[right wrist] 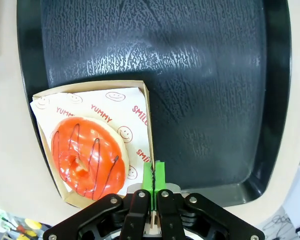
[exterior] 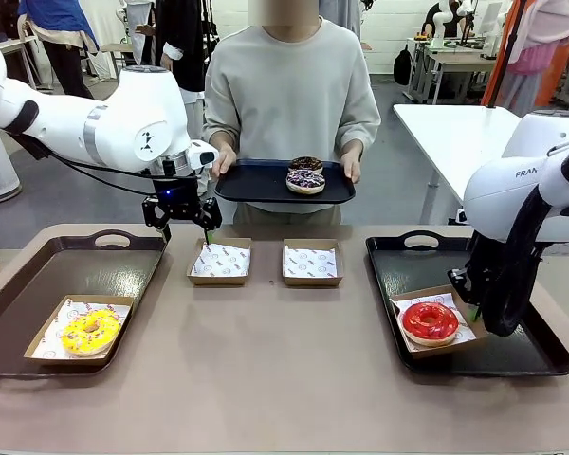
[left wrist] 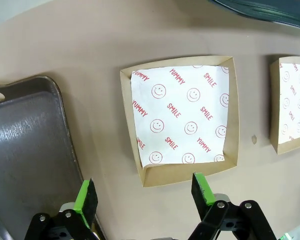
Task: Individually package the donuts and arrange them on the tray.
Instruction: Place the picked Paper togo box on the Handle tray while simultaneously picking up another Paper togo box from the table with the other hand.
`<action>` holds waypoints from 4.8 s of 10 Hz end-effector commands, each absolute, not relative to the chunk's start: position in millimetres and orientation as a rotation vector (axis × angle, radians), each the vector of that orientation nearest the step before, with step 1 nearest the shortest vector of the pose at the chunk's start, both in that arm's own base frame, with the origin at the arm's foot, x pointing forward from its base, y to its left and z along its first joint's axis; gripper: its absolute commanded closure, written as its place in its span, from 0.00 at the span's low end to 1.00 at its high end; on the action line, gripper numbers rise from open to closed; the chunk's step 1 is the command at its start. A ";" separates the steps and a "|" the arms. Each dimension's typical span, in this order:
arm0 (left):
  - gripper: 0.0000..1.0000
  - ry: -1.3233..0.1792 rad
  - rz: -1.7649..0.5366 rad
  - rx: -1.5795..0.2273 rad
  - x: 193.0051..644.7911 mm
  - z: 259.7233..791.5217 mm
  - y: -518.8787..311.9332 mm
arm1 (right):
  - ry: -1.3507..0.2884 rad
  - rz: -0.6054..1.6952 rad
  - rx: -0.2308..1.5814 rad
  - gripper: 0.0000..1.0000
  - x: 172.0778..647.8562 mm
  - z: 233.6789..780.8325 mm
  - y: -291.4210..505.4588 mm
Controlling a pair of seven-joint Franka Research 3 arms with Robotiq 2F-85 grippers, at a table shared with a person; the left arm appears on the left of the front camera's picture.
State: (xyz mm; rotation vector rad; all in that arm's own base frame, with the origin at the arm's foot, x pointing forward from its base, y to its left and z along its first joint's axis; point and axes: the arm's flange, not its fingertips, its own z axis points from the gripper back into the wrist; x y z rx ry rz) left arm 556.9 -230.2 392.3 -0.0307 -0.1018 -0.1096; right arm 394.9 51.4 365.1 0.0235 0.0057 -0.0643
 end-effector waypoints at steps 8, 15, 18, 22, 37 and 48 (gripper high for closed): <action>0.01 -0.089 -0.056 -0.013 581.1 345.9 -232.8 | 0.002 -0.084 0.014 0.99 387.0 360.1 47.5; 0.59 -0.063 -0.046 -0.041 589.4 335.0 -227.9 | 0.021 -0.073 0.030 0.39 385.4 359.4 48.6; 1.00 -0.052 -0.045 -0.049 590.7 335.1 -228.7 | 0.025 -0.078 0.030 0.00 384.7 360.0 48.5; 1.00 -0.045 -0.035 -0.050 592.6 334.3 -227.2 | 0.028 -0.084 0.033 0.00 385.3 360.6 47.6; 1.00 -0.161 -0.174 -0.088 501.6 494.3 -228.0 | -0.053 -0.270 1.050 0.00 325.3 468.6 -176.1; 1.00 -0.165 -0.012 -0.107 523.8 509.4 -247.4 | -0.244 -0.284 1.201 0.00 315.8 406.2 -243.7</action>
